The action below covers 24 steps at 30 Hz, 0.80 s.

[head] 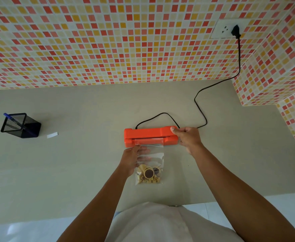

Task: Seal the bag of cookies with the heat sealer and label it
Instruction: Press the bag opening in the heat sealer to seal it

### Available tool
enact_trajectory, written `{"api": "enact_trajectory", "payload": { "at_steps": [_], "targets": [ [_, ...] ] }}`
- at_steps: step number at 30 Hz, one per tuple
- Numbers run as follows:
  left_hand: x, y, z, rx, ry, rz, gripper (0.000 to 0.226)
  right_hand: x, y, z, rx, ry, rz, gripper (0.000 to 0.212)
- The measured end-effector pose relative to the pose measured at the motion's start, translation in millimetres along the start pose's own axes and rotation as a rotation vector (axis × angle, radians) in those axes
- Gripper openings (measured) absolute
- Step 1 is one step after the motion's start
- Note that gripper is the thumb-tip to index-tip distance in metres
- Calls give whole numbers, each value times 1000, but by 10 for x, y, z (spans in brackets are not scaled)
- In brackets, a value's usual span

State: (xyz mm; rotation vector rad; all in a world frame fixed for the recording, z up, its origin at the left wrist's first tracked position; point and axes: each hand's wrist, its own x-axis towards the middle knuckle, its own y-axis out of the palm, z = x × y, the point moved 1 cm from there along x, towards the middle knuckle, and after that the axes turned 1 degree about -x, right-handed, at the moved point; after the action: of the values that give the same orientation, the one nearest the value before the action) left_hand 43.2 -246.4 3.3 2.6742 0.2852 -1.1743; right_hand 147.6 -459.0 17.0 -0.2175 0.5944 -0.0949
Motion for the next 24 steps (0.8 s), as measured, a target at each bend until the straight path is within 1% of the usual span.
{"api": "enact_trajectory", "payload": {
  "at_steps": [10, 17, 21, 24],
  "targets": [
    [-26, 18, -2, 3, 5, -13, 40, 10, -21, -5, -48, -9, -44, 33],
    [-28, 3, 14, -3, 20, -2, 40, -105, -11, 59, -71, -55, -98, 29],
    [-32, 6, 11, -8, 38, 4, 39, -243, -16, 224, -114, -150, -136, 32],
    [-52, 3, 13, -4, 52, 6, 39, -423, 7, 435, -125, -269, -147, 31]
  ]
}}
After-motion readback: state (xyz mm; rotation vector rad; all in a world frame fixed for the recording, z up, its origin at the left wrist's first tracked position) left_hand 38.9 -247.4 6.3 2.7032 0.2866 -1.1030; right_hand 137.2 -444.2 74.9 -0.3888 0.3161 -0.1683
